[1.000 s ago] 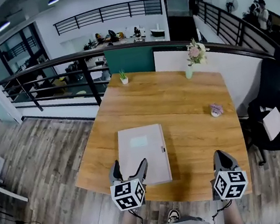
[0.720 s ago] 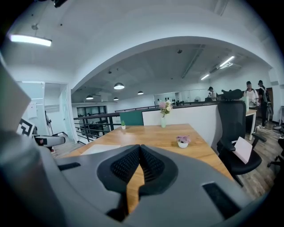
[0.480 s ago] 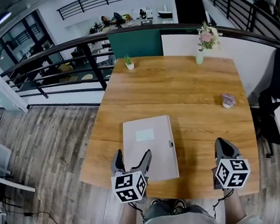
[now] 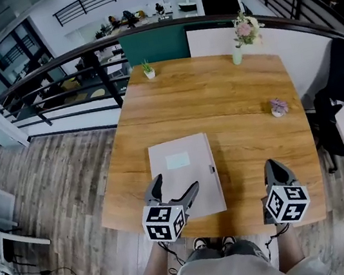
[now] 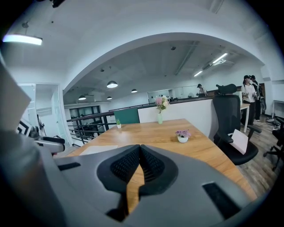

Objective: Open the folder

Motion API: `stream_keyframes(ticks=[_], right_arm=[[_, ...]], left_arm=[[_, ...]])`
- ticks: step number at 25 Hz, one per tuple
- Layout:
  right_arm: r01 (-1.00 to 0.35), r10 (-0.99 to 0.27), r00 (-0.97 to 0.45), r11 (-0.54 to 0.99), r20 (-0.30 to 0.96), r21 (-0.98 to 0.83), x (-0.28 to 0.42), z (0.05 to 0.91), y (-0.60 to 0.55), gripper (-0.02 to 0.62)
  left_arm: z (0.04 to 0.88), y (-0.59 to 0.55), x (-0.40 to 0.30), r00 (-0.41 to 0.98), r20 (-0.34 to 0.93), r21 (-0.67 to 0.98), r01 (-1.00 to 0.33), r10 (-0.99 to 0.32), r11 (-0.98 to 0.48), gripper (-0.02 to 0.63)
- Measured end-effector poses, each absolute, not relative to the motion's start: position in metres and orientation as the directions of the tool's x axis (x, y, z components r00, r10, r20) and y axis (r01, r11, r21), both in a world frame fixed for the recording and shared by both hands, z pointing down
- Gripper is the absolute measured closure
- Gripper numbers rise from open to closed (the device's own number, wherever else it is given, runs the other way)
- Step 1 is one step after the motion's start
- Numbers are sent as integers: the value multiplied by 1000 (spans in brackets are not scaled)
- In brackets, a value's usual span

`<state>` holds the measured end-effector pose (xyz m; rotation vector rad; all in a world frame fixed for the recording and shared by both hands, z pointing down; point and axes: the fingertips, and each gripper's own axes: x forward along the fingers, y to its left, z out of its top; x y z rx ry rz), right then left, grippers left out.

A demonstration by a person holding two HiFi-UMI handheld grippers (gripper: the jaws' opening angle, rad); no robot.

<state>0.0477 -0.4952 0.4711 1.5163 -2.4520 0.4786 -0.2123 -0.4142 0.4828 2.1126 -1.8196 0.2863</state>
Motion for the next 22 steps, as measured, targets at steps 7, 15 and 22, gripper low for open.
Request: stream_keyframes(ticks=[7, 15, 22], right_arm=[[-937, -869, -347, 304, 352, -171, 77, 474, -478, 594], [-966, -886, -248, 197, 393, -167, 116, 493, -447, 594], [-979, -872, -193, 141, 450, -147, 136, 506, -414, 594]], left_arm=[[492, -423, -180, 339, 412, 119, -940, -846, -319, 118], [520, -420, -142, 483, 499, 93, -855, -719, -509, 118], [552, -394, -107, 610, 603, 96, -696, -514, -712, 120]])
